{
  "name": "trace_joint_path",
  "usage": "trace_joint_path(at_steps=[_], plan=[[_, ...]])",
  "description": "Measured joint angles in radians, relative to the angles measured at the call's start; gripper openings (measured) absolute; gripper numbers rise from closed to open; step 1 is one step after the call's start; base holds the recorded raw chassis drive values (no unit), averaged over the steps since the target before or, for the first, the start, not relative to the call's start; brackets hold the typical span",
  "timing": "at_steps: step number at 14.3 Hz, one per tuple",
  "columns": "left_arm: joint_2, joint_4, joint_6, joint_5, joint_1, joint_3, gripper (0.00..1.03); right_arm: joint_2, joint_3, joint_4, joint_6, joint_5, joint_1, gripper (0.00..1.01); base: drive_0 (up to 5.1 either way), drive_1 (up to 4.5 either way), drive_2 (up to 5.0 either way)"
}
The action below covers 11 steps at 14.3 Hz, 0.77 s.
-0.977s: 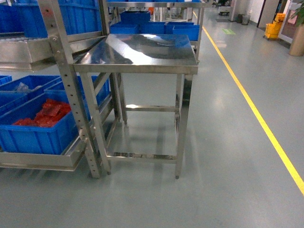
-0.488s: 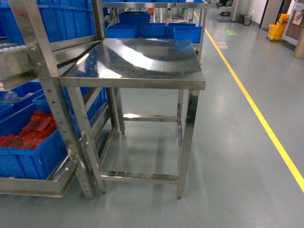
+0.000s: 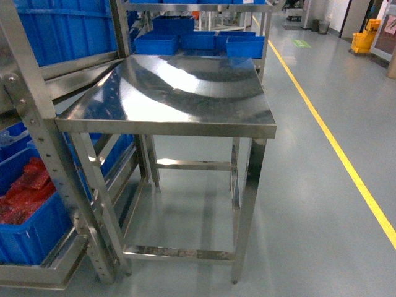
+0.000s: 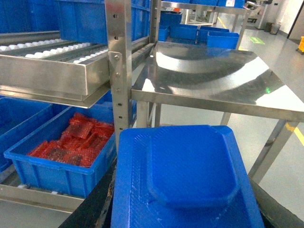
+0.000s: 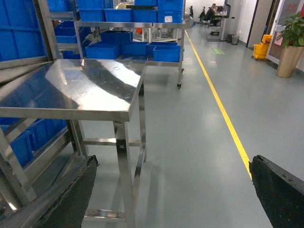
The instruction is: Pick blue part to blue bin on bottom shelf
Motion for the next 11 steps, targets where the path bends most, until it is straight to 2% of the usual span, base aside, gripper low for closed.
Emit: trace_joint_path(at_steps=[8,11], plan=[[0.000,0.004,0.000,0.000,0.000,0.000,0.43,0.000,0.000,-0.001,0.000,0.000,0.000,0.98,0.1,4.21,-4.1],[0.005,-0.002,0.000,0.000,0.000,0.000,0.43,0.000,0.000,-0.002,0.000,0.000,0.000,0.98,0.0,0.00,0.0]])
